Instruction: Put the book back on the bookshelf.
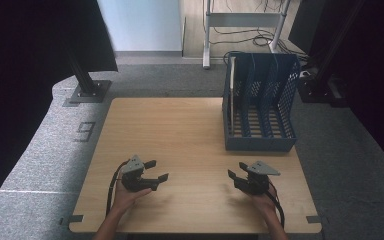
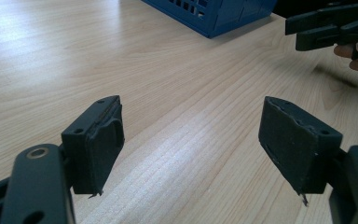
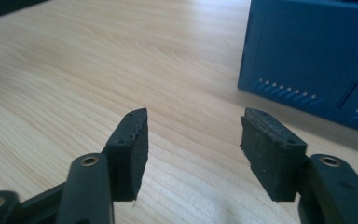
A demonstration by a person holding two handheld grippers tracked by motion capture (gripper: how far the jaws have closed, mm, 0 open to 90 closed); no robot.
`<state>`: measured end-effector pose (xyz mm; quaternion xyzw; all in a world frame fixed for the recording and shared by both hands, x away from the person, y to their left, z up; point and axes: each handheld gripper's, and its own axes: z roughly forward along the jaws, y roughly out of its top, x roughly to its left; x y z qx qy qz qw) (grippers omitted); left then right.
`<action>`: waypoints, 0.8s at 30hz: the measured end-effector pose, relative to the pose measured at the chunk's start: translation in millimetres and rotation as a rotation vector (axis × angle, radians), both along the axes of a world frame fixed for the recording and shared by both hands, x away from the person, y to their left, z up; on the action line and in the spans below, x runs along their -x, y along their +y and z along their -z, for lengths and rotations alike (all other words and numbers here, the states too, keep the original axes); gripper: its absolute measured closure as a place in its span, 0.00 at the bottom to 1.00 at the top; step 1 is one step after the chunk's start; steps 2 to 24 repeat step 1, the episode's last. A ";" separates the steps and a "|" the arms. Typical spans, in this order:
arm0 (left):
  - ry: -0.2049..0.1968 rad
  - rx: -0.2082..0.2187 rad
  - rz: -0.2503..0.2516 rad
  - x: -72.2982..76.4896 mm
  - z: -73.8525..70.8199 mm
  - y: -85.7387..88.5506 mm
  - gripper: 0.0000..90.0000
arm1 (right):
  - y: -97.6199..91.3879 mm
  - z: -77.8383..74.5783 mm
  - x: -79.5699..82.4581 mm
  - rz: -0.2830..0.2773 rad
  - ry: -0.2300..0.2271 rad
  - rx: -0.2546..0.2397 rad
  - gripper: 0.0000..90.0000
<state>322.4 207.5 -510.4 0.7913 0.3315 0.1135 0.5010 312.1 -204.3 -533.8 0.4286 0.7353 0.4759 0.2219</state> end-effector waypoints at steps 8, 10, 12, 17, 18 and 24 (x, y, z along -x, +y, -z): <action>0.000 0.000 0.000 0.0 0.0 0.0 0.25 | 0.0 0.9 -0.4 0.000 0.018 0.007 0.43; 0.000 0.000 0.000 0.0 0.0 0.0 0.25 | 0.0 0.9 -0.4 0.000 0.018 0.007 0.43; 0.000 0.000 0.000 0.0 0.0 0.0 0.25 | 0.0 0.9 -0.4 0.000 0.018 0.007 0.43; 0.000 0.000 0.000 0.0 0.0 0.0 0.25 | 0.0 0.9 -0.4 0.000 0.018 0.007 0.43; 0.000 0.000 0.000 0.0 0.0 0.0 0.25 | 0.0 0.9 -0.4 0.000 0.018 0.007 0.43; 0.000 0.000 0.000 0.0 0.0 0.0 0.25 | 0.0 0.9 -0.4 0.000 0.018 0.007 0.43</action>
